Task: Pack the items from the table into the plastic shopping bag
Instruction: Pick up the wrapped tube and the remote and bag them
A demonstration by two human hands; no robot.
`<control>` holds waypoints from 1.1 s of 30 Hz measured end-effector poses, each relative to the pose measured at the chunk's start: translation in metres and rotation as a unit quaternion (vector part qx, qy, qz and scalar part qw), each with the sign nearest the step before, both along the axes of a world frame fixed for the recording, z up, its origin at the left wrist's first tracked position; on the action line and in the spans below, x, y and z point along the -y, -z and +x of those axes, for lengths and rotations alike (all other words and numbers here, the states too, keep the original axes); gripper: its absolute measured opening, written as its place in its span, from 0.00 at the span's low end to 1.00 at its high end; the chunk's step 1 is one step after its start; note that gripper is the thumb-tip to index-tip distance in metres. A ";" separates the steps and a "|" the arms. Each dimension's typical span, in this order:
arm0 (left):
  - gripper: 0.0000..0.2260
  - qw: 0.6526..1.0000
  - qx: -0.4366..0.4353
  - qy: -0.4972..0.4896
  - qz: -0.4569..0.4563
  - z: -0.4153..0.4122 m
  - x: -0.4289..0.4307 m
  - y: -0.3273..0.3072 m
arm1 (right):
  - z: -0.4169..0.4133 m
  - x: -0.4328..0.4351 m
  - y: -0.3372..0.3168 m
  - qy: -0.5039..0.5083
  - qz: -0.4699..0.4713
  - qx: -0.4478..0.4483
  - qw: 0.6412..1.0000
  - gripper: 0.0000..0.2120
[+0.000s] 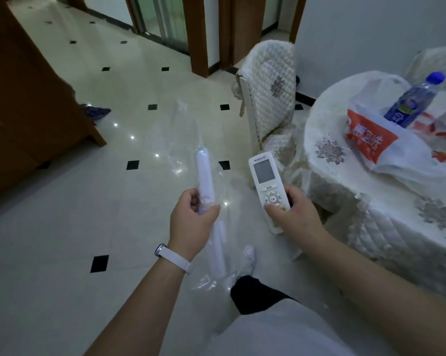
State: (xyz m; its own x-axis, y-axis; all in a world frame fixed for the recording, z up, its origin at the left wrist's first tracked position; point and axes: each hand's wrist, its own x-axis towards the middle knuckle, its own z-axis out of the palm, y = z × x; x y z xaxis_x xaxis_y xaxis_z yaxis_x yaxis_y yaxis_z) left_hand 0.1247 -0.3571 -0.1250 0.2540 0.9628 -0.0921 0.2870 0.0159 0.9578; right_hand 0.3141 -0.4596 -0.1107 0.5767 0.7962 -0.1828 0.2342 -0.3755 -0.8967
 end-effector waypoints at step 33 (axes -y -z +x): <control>0.11 0.918 -0.008 0.396 0.007 0.473 -0.314 -0.006 | 0.329 -0.209 0.019 0.387 -0.031 -0.034 0.921 0.15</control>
